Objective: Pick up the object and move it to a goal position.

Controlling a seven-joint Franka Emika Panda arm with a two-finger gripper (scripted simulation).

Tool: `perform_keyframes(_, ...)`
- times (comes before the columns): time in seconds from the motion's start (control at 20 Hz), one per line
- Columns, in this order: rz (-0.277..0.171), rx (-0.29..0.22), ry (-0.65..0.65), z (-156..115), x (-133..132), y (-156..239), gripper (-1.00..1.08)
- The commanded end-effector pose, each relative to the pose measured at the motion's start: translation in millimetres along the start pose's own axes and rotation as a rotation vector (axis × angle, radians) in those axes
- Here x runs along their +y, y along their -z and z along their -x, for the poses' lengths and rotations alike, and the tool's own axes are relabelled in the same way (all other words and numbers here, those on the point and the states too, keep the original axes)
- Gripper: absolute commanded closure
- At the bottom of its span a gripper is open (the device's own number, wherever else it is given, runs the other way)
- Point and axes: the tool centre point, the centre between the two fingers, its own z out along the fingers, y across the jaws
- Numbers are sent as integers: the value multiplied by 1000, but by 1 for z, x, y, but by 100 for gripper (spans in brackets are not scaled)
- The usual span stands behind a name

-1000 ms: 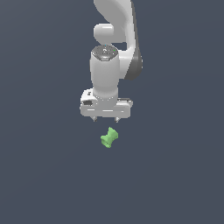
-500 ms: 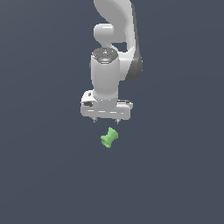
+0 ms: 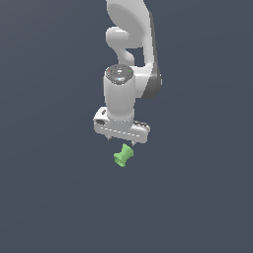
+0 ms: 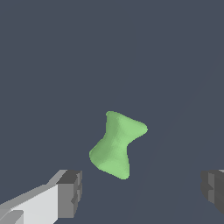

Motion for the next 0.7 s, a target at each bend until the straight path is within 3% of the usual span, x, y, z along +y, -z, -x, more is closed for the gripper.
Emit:
perform_keyframes(0.0, -1, -10, -65, -1, -2, -8, -92)
perform_keyframes(0.65, 5, -49, -344, -4, -11, -45, -92)
